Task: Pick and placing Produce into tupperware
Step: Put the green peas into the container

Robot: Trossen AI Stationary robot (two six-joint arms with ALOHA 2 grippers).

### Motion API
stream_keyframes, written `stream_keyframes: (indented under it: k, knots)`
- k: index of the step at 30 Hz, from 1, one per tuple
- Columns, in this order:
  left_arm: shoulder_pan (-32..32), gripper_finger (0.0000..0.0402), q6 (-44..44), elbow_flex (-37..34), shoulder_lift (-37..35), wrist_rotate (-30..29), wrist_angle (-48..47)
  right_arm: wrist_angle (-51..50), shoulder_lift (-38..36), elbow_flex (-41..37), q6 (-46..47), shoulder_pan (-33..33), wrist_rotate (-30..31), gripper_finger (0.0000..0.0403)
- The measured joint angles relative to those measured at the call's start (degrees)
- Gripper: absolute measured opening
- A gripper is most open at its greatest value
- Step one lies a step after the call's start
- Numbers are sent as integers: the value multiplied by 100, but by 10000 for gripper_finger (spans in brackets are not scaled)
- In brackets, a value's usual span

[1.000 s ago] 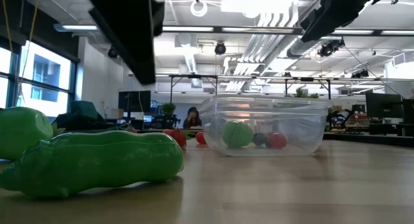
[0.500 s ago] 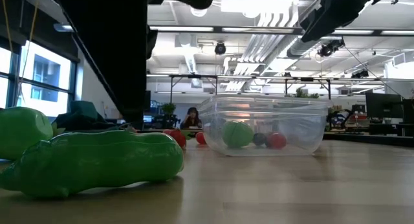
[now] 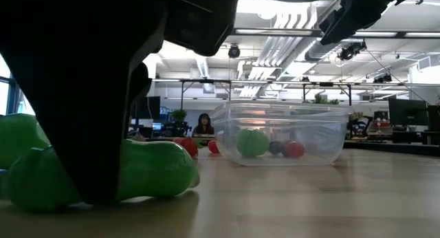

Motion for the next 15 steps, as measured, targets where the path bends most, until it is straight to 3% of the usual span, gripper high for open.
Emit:
stream_keyframes:
  k: [15]
  knots:
    - [7, 172, 722, 0, 4, -140, 13, 1, -2, 0, -1, -1, -2, 89]
